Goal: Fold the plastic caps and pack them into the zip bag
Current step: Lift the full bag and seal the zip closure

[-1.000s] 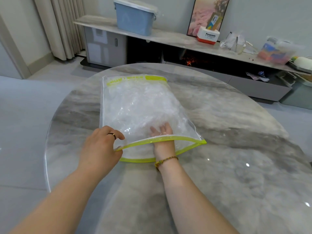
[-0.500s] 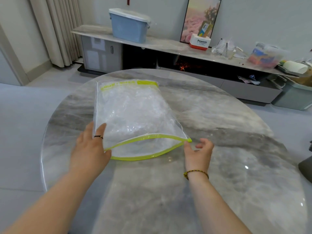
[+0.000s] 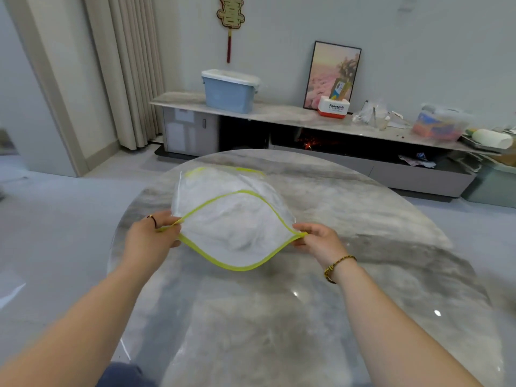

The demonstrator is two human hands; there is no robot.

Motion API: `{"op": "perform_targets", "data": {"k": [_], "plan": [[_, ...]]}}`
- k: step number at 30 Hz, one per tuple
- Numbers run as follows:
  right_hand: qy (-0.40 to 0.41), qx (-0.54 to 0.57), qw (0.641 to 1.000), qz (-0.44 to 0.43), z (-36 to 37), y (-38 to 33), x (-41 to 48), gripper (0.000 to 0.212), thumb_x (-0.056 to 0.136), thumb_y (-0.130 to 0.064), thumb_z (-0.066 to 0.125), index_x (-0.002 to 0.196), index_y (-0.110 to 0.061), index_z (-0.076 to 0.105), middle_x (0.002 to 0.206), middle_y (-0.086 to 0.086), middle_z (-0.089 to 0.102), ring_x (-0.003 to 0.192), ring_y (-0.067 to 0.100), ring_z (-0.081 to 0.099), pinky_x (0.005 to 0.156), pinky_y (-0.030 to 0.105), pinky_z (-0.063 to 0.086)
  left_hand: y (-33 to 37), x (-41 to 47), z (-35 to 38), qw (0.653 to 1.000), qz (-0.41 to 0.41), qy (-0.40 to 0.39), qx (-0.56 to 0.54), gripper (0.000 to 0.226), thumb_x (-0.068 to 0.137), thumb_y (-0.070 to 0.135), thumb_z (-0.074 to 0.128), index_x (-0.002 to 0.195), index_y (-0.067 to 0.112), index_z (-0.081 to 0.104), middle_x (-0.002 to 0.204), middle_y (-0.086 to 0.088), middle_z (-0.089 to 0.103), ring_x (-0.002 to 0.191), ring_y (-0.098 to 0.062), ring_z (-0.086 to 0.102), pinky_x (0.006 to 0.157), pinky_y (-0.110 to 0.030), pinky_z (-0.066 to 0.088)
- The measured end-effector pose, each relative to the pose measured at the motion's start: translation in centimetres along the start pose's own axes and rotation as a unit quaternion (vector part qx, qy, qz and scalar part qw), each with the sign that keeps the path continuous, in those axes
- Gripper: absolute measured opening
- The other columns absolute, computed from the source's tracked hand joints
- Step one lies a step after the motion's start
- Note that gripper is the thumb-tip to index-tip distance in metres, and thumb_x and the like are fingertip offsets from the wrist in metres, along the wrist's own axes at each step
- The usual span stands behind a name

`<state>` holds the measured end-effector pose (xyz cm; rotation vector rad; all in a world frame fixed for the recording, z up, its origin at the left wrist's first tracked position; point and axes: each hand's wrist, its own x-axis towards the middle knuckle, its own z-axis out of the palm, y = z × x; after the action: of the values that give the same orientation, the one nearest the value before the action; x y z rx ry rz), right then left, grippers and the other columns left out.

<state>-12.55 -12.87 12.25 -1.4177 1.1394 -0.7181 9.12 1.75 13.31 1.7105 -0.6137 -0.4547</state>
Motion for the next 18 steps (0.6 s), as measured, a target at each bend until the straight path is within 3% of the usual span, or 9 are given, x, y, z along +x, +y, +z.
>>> {"op": "perform_targets", "data": {"k": [3, 6, 9, 11, 14, 16, 18], "plan": [[0.02, -0.024, 0.997, -0.064, -0.8, -2.2, -0.9, 0.032, 0.084, 0.023, 0.039, 0.111, 0.016, 0.055, 0.082, 0.008, 0.059, 0.042, -0.005, 0.057, 0.054, 0.007, 0.05, 3.5, -0.1, -0.7, 0.999, 0.033, -0.02, -0.018, 0.014, 0.09, 0.004, 0.055, 0.1, 0.007, 0.064, 0.086, 0.009, 0.063, 0.056, -0.007, 0.059, 0.052, -0.002, 0.044], [0.062, -0.084, 0.985, -0.135, -2.8, -4.8, -3.0, 0.02, 0.085, 0.012, 0.05, 0.096, 0.002, 0.063, 0.065, 0.003, 0.059, 0.041, -0.005, 0.056, 0.05, 0.008, 0.048, 6.8, -0.4, -0.5, 0.996, 0.064, -0.062, -0.028, 0.015, 0.089, 0.01, 0.058, 0.075, 0.011, 0.064, 0.048, 0.015, 0.062, 0.043, 0.006, 0.057, 0.051, -0.003, 0.046], [0.1, -0.119, 0.965, -0.209, -5.8, -8.2, -5.4, 0.016, 0.087, 0.001, 0.057, 0.075, -0.01, 0.06, 0.058, -0.001, 0.054, 0.038, -0.004, 0.049, 0.045, 0.006, 0.039, 10.5, -0.8, 0.2, 0.99, 0.103, -0.077, -0.052, 0.028, 0.091, 0.008, 0.054, 0.063, 0.011, 0.06, 0.042, 0.015, 0.059, 0.04, 0.004, 0.055, 0.05, -0.005, 0.049], [0.134, -0.127, 0.949, -0.254, -8.2, -10.6, -6.8, 0.011, 0.085, -0.004, 0.061, 0.074, -0.008, 0.061, 0.063, -0.001, 0.051, 0.047, -0.005, 0.048, 0.05, 0.007, 0.036, 13.0, -0.9, 0.4, 0.989, 0.109, -0.069, -0.076, 0.029, 0.091, 0.011, 0.054, 0.063, 0.009, 0.059, 0.04, 0.011, 0.058, 0.037, 0.002, 0.053, 0.047, -0.009, 0.049], [0.135, -0.031, 0.952, -0.274, -10.9, -13.3, -8.0, 0.014, 0.087, -0.003, 0.057, 0.074, -0.004, 0.062, 0.069, -0.006, 0.061, 0.057, -0.005, 0.053, 0.062, 0.012, 0.04, 16.5, -0.6, 0.5, 0.992, 0.107, -0.03, -0.051, 0.032, 0.092, 0.022, 0.055, 0.062, 0.011, 0.055, 0.033, 0.007, 0.052, 0.029, -0.001, 0.049, 0.043, -0.017, 0.046], [0.128, 0.023, 0.954, -0.271, -11.6, -14.7, -8.3, 0.023, 0.09, -0.002, 0.051, 0.072, -0.014, 0.058, 0.054, -0.016, 0.062, 0.051, -0.008, 0.054, 0.057, 0.008, 0.043, 18.6, -0.7, 0.6, 0.99, 0.128, -0.005, 0.057, 0.039, 0.093, 0.032, 0.05, 0.062, 0.009, 0.051, 0.036, 0.001, 0.05, 0.042, -0.015, 0.056, 0.049, -0.021, 0.04], [0.138, 0.047, 0.949, -0.278, -11.8, -15.6, -8.3, 0.027, 0.092, -0.004, 0.049, 0.069, -0.017, 0.058, 0.049, -0.015, 0.06, 0.049, -0.005, 0.053, 0.055, 0.009, 0.045, 20.7, -1.2, 0.8, 0.948, 0.195, 0.046, 0.249, 0.043, 0.095, 0.038, 0.041, 0.068, 0.007, 0.054, 0.059, -0.009, 0.051, 0.075, -0.03, 0.055, 0.065, -0.029, 0.036]]}}
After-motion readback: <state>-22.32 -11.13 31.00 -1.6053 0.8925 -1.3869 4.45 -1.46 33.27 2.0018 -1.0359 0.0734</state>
